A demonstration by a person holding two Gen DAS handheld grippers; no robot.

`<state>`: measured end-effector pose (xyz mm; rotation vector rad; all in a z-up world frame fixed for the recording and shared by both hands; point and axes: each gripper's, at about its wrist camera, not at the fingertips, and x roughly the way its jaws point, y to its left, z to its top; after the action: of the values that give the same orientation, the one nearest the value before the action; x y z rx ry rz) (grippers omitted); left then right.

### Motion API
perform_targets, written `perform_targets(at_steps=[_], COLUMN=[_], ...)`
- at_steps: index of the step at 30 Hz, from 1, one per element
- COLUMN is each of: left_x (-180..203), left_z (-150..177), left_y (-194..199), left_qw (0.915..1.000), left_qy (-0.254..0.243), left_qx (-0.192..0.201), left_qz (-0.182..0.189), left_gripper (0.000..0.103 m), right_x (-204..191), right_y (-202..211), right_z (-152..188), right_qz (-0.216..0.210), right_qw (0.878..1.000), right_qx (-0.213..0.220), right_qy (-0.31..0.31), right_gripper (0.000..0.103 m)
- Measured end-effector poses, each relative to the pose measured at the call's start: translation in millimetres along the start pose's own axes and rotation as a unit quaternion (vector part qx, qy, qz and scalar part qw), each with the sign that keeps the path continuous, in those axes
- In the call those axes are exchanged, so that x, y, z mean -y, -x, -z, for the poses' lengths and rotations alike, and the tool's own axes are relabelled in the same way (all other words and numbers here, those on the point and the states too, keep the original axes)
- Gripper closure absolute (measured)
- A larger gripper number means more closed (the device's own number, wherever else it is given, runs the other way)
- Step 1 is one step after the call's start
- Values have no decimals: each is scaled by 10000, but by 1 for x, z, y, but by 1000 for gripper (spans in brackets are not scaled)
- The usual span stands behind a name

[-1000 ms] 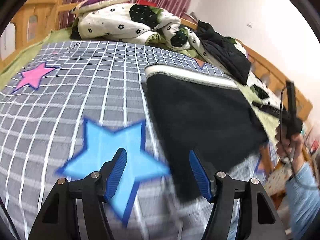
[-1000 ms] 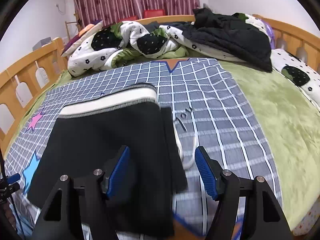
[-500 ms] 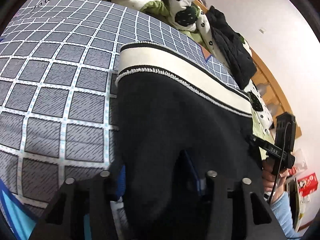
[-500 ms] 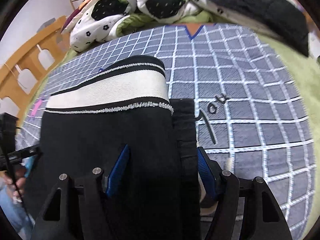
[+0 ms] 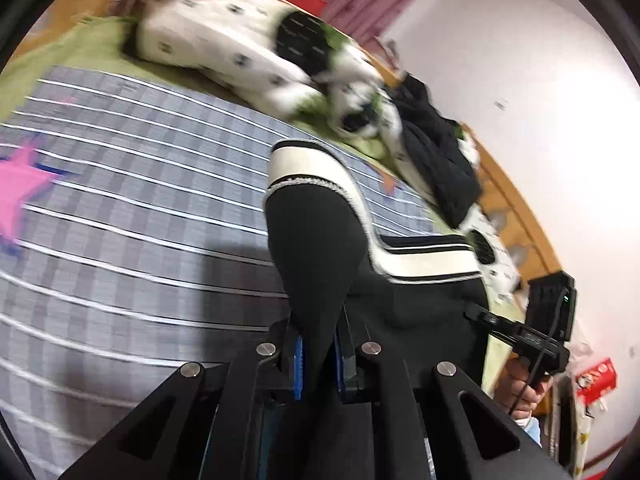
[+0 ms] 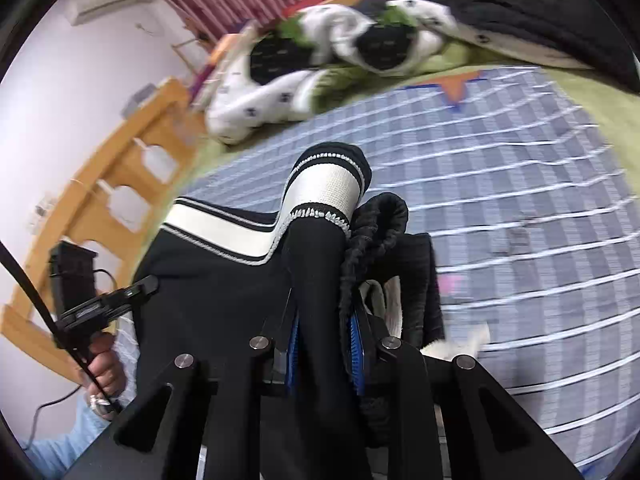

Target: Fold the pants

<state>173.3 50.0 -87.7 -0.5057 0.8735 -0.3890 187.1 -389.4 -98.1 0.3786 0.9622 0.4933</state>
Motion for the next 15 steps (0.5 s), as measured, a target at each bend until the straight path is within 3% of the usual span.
perform_targets(at_steps=[3, 6, 7, 8, 9, 10, 11, 13, 15], left_x=[-40, -73, -82, -89, -94, -98, -100, -101, -104], left_z=[-5, 3, 8, 14, 20, 29, 35, 40, 44], left_y=[31, 20, 9, 0, -14, -19, -18, -5, 9], left_qw=[9976, 9933, 9913, 9884, 9830, 9820, 9842, 9872, 9886], left_qy=[-111, -120, -105, -117, -205, -304, -351, -329, -257], left_qx=[76, -214, -301, -366, -519, -605, -570, -403, -252], left_qz=[-673, -1130, -1277, -1471, -1747, -1763, -1639, -1506, -1459], left_gripper=[92, 86, 84, 76, 63, 55, 48, 48, 42], right_x=[-32, -54, -56, -58, -59, -60, -62, -69, -84], right_y=[-33, -87, -105, -121, -133, -143, -140, -131, -110], right_z=[8, 20, 24, 28, 28, 32, 32, 26, 22], right_qz=[-600, -856, -735, -299, 144, 504, 427, 659, 1111], right_qw=[9982, 9962, 9970, 9994, 9994, 9970, 9968, 9938, 9859], right_qx=[-3, -174, -229, -190, -178, -187, -188, -426, -193], right_qy=[-47, -34, -69, 59, 255, 555, 642, 792, 1233], right_gripper=[82, 82, 81, 79, 72, 71, 71, 64, 64])
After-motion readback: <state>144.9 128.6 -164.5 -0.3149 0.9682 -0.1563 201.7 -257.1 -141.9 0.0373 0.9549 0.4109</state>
